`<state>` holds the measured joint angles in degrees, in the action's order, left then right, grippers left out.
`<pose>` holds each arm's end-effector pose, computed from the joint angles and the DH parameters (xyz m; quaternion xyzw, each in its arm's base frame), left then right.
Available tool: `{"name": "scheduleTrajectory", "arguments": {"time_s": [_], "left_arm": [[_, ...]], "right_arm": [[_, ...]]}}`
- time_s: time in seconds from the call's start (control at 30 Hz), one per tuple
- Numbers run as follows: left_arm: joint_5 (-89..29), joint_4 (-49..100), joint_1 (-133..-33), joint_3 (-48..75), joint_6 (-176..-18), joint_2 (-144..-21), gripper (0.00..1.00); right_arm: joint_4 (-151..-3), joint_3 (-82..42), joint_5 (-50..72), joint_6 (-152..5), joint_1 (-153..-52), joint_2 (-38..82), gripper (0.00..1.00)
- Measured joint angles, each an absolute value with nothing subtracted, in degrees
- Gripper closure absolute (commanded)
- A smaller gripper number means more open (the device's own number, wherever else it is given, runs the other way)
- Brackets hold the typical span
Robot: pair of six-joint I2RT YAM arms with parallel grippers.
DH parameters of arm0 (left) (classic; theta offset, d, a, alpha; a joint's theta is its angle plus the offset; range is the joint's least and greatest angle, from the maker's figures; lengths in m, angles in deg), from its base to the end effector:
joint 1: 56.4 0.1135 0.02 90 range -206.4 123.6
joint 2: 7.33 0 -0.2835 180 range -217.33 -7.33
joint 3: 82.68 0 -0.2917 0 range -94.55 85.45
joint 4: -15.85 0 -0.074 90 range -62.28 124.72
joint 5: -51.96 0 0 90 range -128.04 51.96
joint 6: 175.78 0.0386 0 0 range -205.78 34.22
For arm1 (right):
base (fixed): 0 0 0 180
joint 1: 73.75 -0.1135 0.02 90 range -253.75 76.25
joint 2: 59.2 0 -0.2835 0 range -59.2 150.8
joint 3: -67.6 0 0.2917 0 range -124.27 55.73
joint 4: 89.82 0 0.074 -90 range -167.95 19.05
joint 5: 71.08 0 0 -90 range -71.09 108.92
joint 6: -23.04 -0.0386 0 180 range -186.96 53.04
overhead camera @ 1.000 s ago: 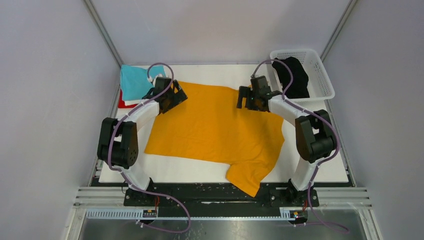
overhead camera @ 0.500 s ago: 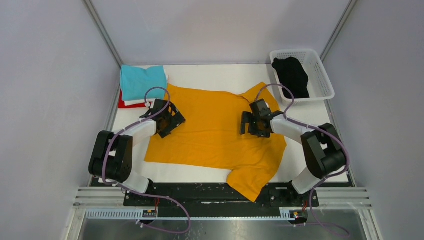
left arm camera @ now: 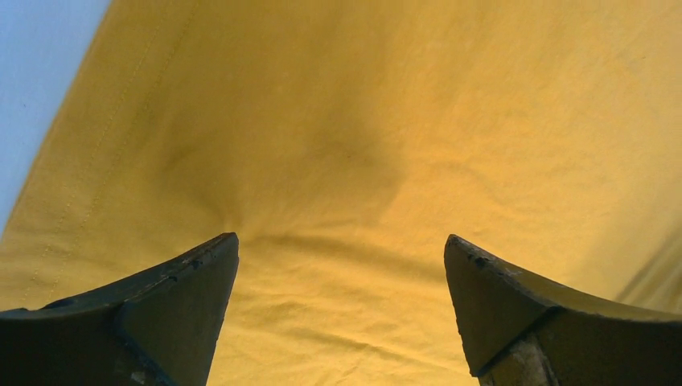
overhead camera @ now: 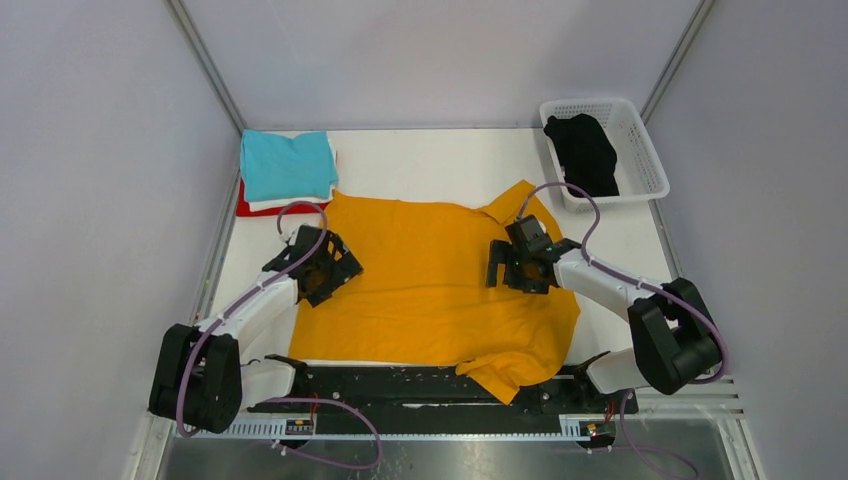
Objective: Fold and stack the t-shirts
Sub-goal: Flatten out the tshirt
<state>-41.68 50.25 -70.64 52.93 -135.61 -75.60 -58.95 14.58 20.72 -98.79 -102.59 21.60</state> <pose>0.2341 -0.0569 0.1631 -0.3021 0.9128 -0.1190 0.2478 0.2558 0.1395 0.1613 0.0294 0.9623 0.1234 0.2408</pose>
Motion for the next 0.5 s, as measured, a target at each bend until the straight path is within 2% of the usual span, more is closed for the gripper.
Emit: {"name": "scheduleTrajectory", "arguments": {"time_s": [0.23, 0.5], "left_arm": [[-41.8, 50.7, -71.8, 44.6, -134.5, -77.3, 0.01], [-39.0, 45.3, -74.1, 42.4, -133.6, -86.0, 0.01]], "right_arm": [[-57.7, 0.9, 24.0, -99.6, -99.7, 27.2, 0.01], [-62.9, -13.0, 22.1, -100.4, -92.4, 43.1, 0.01]]}}
